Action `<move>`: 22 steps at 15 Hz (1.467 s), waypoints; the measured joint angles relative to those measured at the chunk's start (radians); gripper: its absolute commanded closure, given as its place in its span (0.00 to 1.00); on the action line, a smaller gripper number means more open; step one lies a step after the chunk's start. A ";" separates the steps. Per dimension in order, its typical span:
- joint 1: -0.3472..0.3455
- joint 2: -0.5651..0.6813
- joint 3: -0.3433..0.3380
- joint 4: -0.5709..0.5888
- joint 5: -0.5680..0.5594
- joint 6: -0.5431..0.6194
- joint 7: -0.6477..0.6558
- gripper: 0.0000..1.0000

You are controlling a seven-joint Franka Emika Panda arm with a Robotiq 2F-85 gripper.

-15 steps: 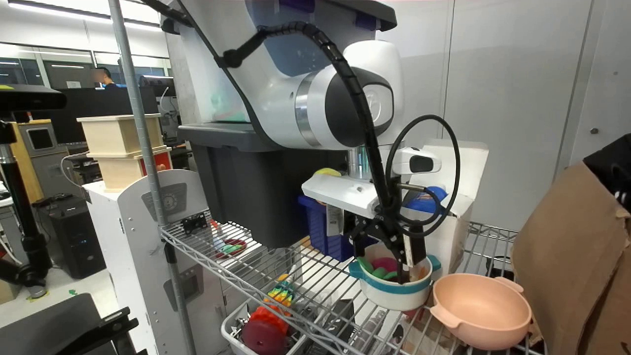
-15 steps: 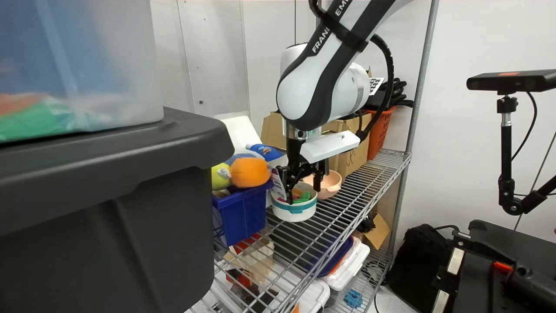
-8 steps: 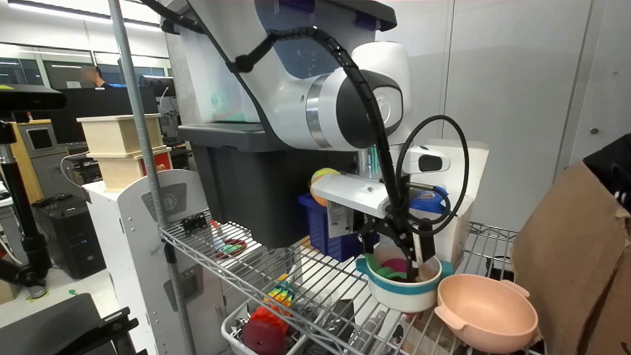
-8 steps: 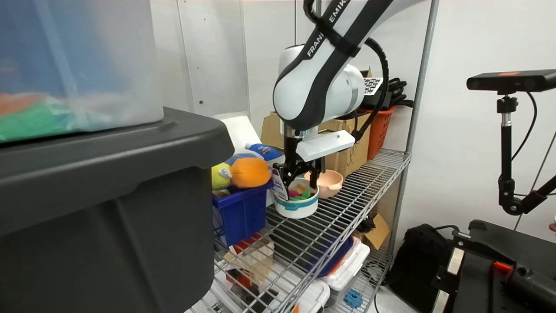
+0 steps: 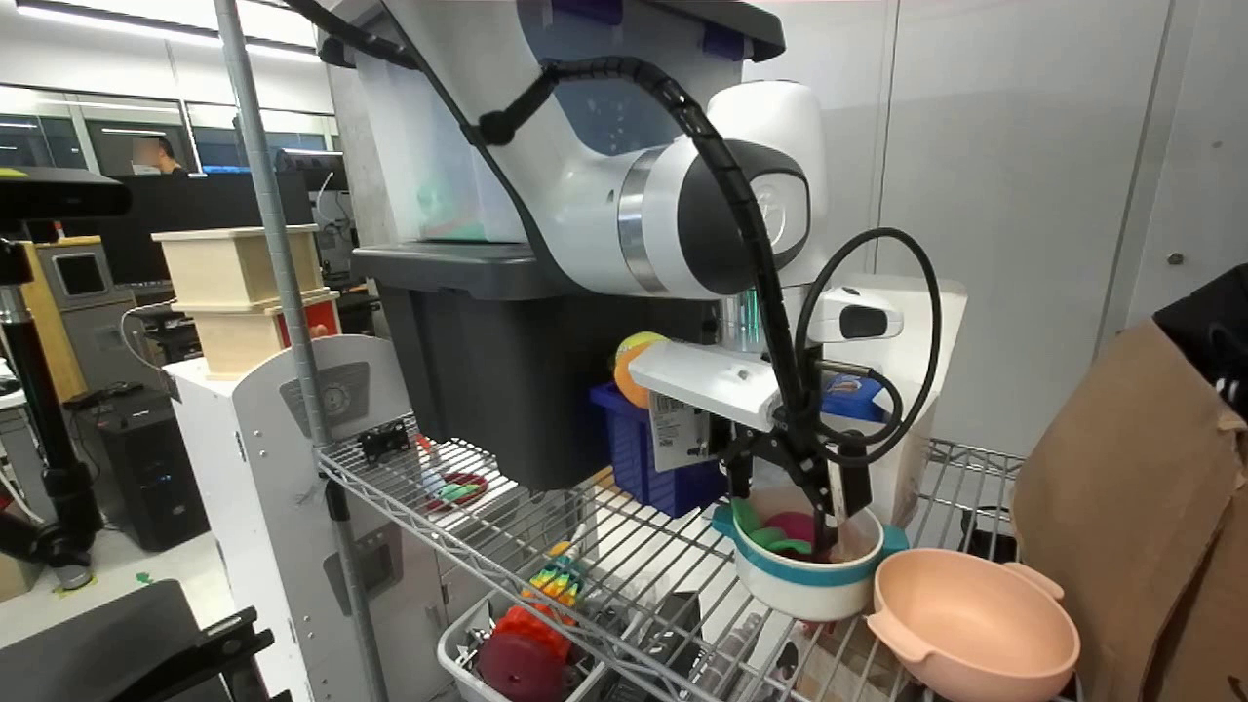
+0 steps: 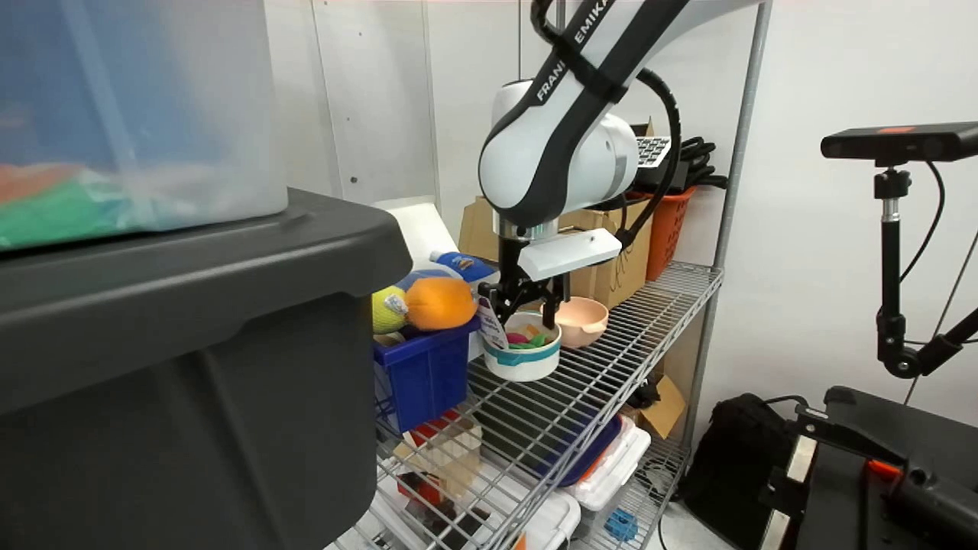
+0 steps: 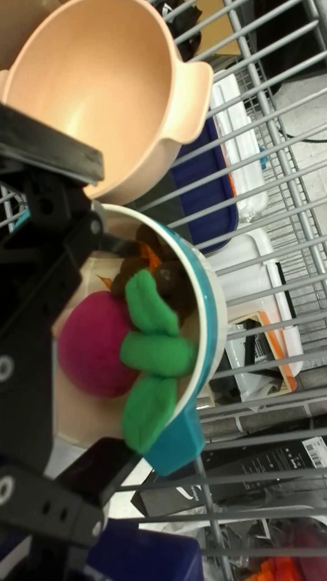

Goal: Pick up the purple toy from the white bowl and put it in the bowl on the right. Pick up the toy from the blue container and put it in the white bowl.

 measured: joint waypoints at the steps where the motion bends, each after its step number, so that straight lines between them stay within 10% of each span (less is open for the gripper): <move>1: 0.000 0.000 0.000 0.000 0.001 0.000 -0.001 0.00; 22: -0.023 -0.040 0.015 -0.007 0.028 -0.074 -0.052 0.00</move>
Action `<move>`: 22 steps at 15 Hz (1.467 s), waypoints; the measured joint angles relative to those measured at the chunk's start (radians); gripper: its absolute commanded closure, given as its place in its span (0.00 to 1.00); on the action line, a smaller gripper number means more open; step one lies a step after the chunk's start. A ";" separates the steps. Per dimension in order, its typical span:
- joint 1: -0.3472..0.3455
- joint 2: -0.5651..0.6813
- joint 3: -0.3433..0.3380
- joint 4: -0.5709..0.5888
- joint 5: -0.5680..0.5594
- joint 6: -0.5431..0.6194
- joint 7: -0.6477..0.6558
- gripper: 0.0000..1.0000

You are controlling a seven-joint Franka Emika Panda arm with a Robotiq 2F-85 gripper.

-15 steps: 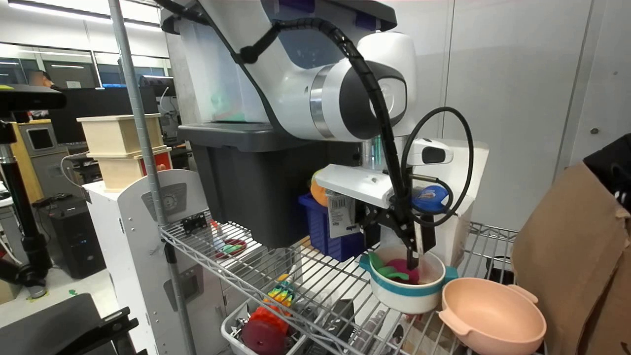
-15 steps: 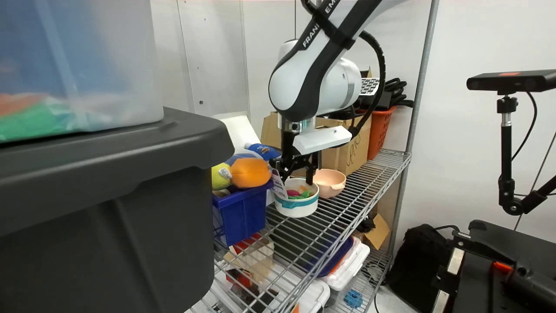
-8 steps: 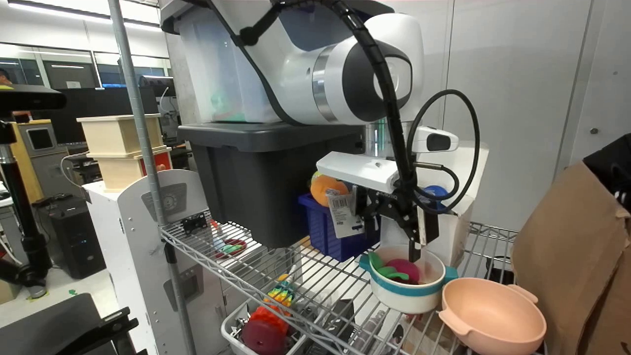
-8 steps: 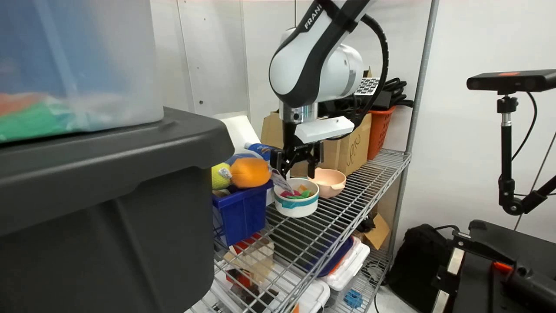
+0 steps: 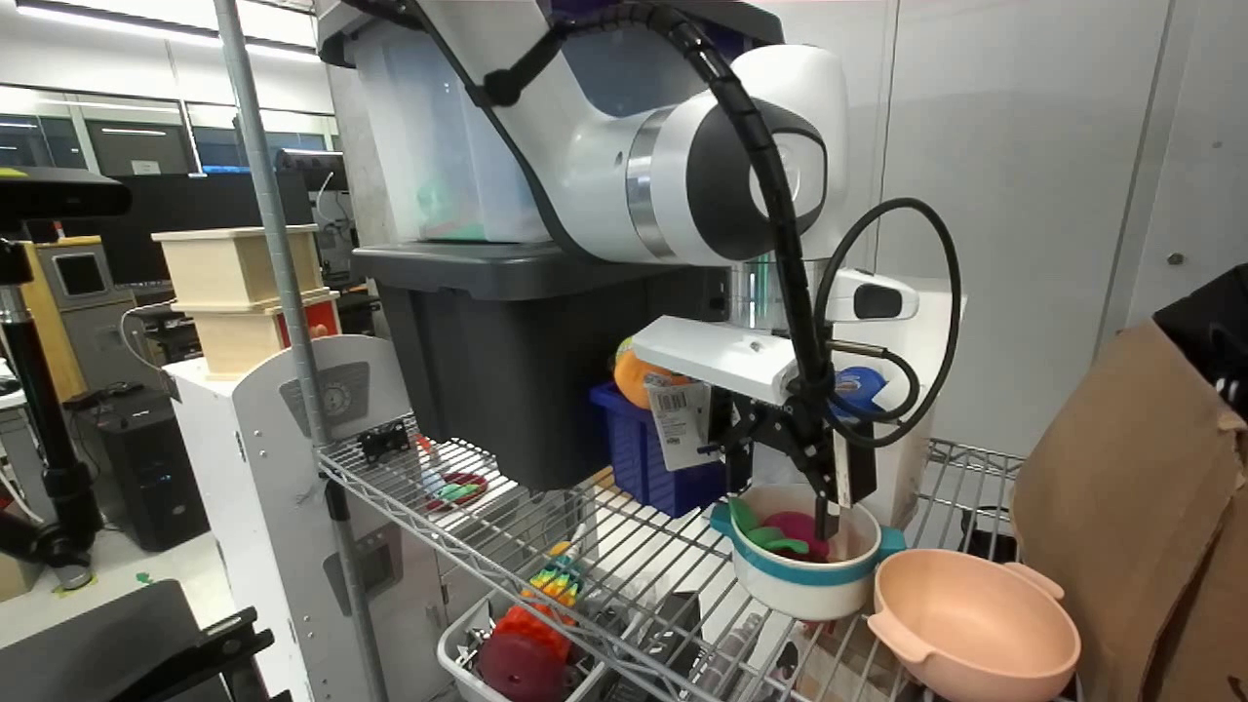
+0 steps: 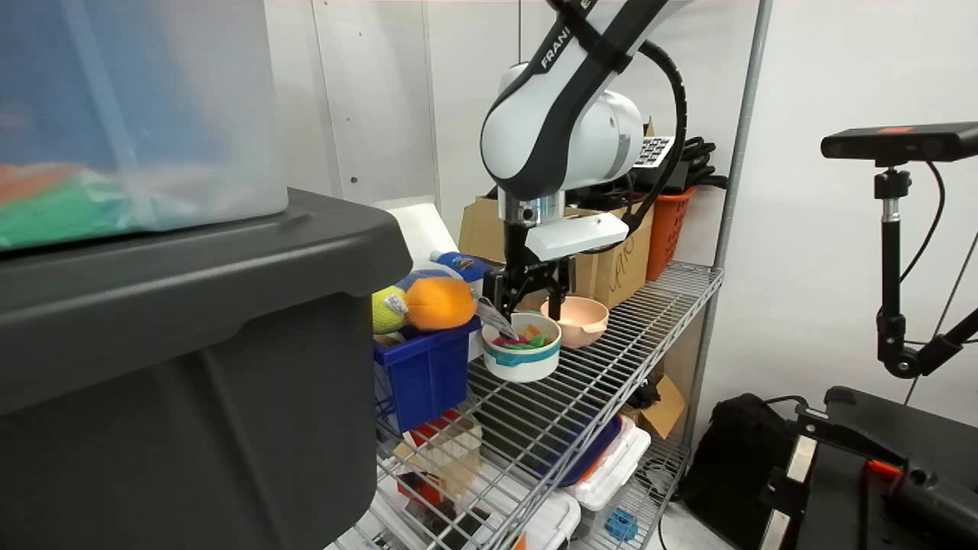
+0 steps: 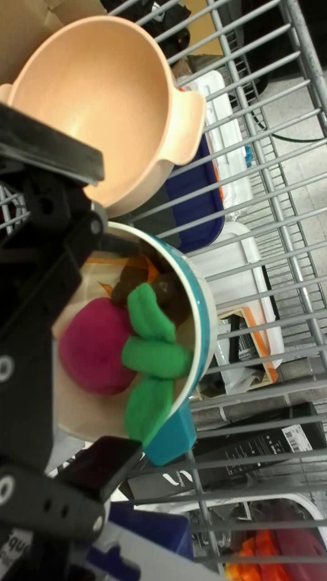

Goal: Pick up the purple toy from the white bowl and put it in the bowl on the right. Pick up the toy from the blue container and put it in the white bowl.

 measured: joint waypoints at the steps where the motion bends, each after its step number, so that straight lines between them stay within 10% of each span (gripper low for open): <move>1: 0.002 0.000 0.000 0.001 0.000 0.000 0.000 0.00; 22: -0.011 0.091 -0.023 0.094 0.000 0.000 0.000 0.00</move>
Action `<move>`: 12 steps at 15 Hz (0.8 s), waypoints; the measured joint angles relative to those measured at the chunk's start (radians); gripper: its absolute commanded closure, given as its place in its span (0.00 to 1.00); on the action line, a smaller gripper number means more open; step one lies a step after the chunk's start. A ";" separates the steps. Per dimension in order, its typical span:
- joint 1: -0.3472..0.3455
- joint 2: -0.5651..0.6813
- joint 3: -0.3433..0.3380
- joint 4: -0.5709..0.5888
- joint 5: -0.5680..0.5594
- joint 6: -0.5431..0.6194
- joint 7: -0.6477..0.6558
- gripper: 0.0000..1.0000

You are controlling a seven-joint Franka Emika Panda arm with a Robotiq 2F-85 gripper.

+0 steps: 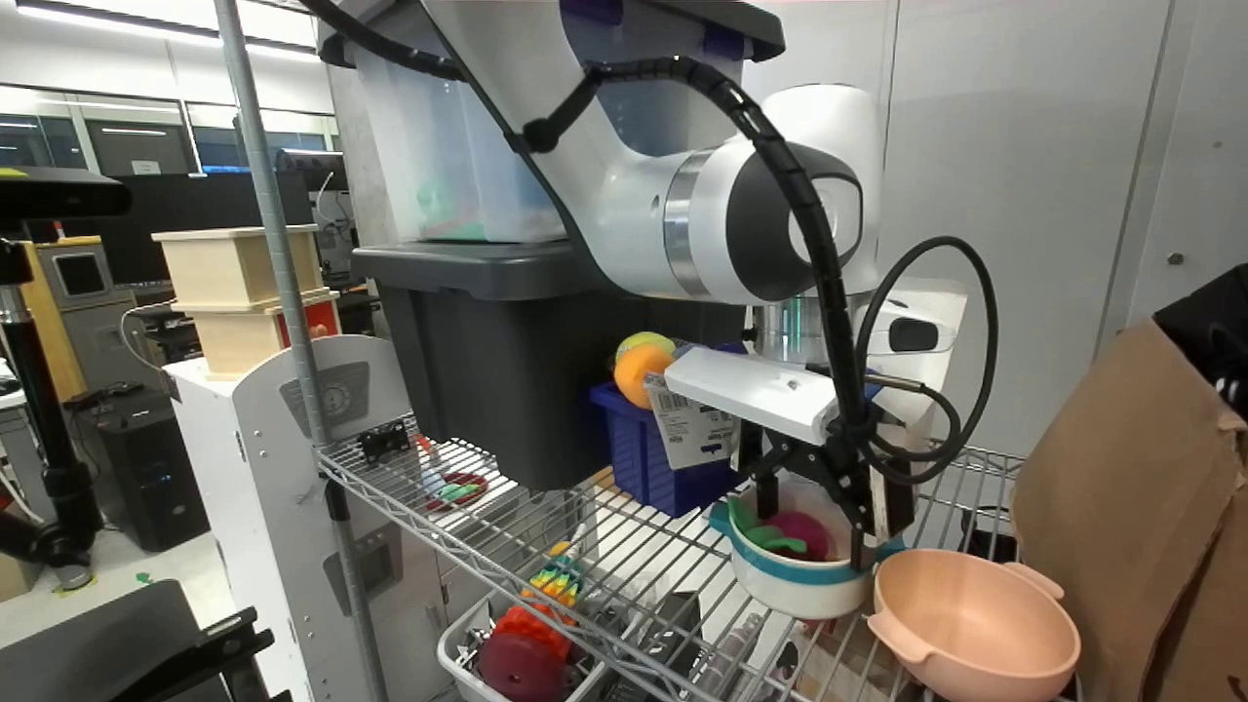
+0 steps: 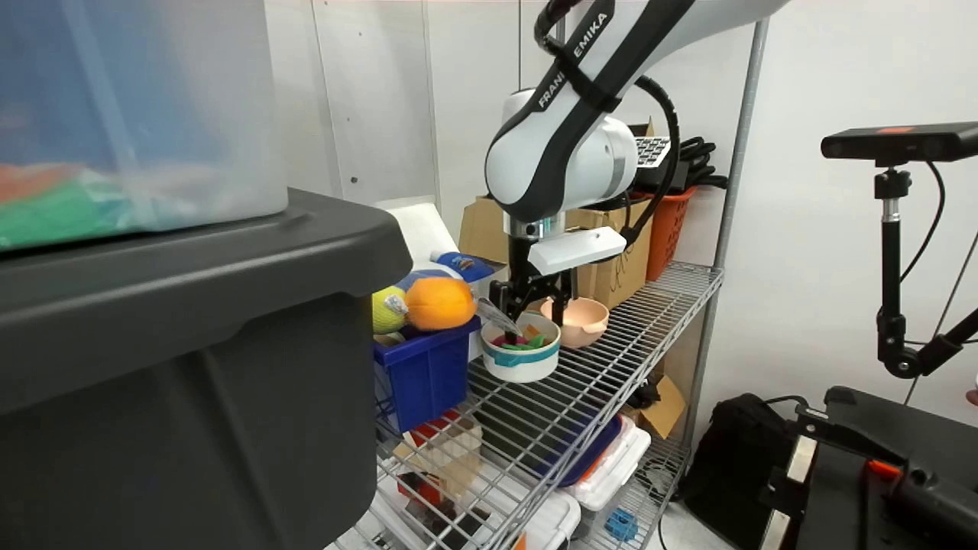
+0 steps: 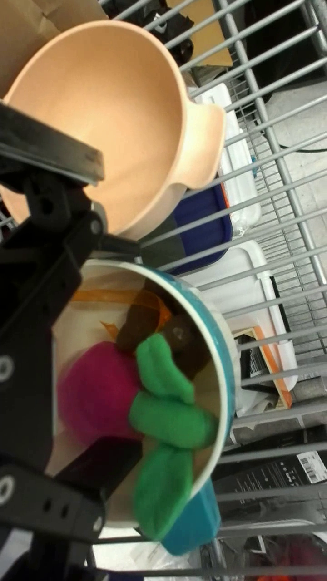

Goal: Pick up the purple toy from the white bowl and put it in the bowl on the right. Pick up the toy from the blue container and put it in the white bowl.

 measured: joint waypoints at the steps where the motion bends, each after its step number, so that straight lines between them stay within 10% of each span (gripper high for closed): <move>1: 0.001 0.002 0.000 0.003 0.000 0.000 0.000 0.00; 12: 0.018 0.004 0.005 0.021 0.000 0.000 0.000 0.00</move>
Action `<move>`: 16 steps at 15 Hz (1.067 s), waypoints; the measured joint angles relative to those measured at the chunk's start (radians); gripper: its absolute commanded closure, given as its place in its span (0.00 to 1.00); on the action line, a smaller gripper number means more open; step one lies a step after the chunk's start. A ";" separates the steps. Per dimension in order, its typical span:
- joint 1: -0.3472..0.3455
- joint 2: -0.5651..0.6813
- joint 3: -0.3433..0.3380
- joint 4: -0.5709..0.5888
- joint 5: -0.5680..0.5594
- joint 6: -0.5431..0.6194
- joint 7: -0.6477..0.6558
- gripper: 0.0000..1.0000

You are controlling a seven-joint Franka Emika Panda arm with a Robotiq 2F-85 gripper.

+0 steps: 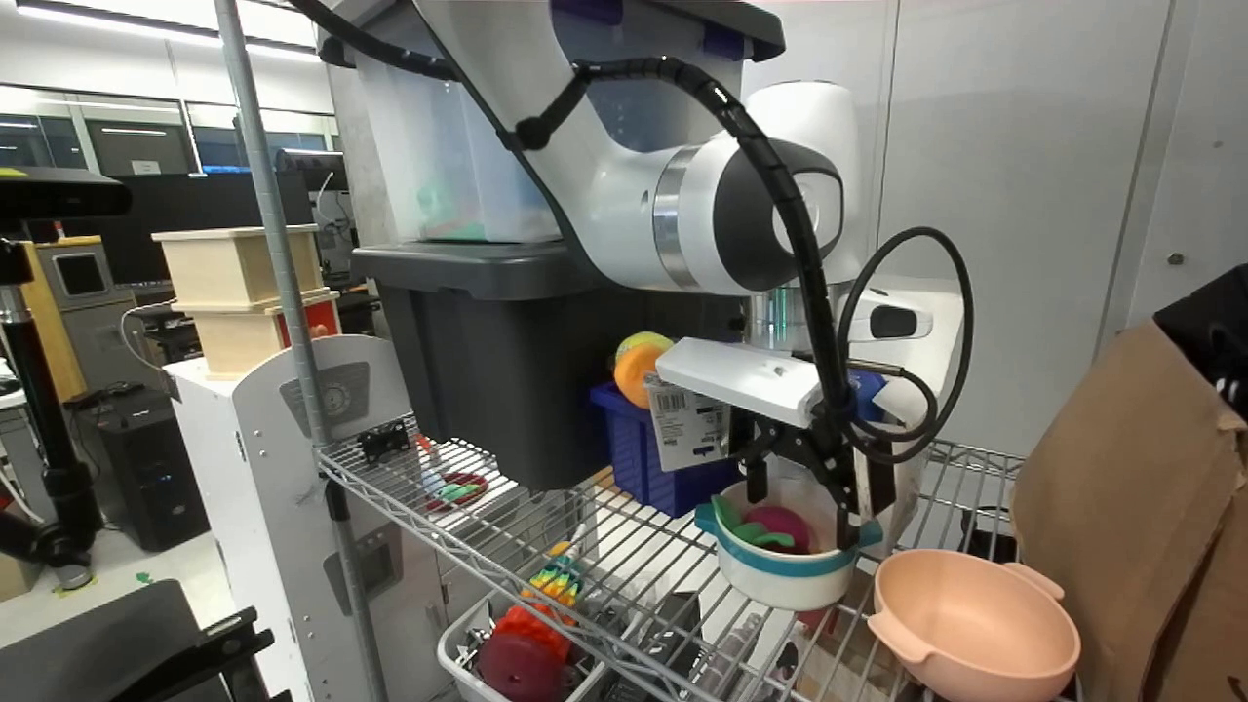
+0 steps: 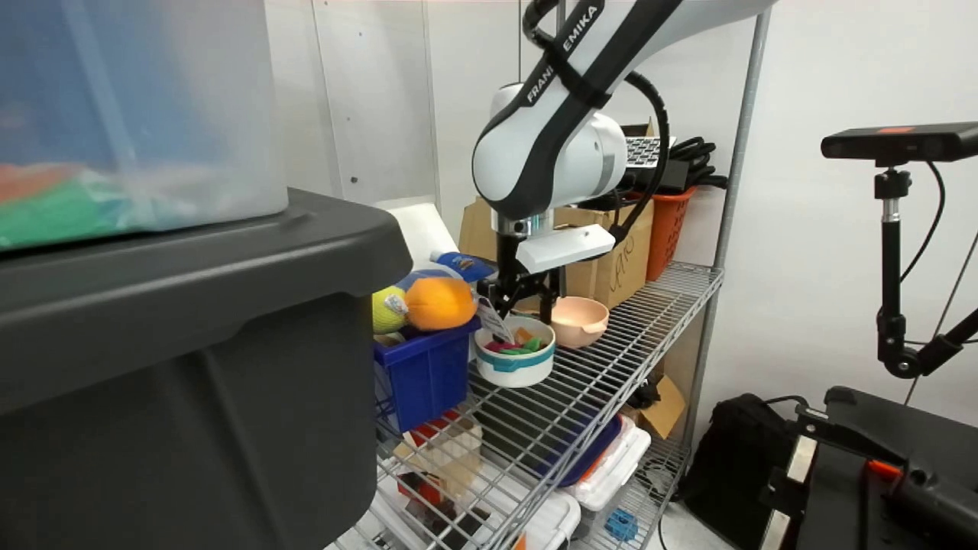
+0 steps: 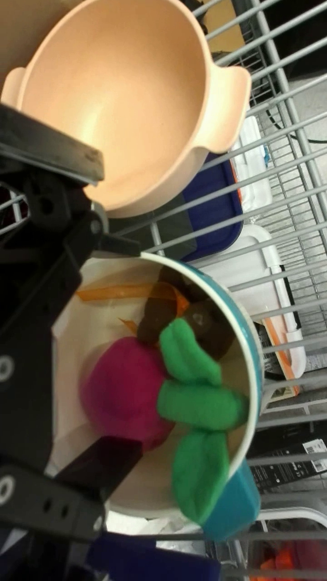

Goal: Pick up the purple toy from the white bowl and put it in the bowl on the right. Pick up the toy from the blue container and put it in the white bowl.

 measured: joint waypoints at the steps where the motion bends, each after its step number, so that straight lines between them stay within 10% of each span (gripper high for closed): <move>1: 0.002 -0.001 0.002 0.000 0.000 0.001 0.000 0.00; 16: 0.019 -0.014 0.006 -0.009 0.000 0.001 0.000 0.00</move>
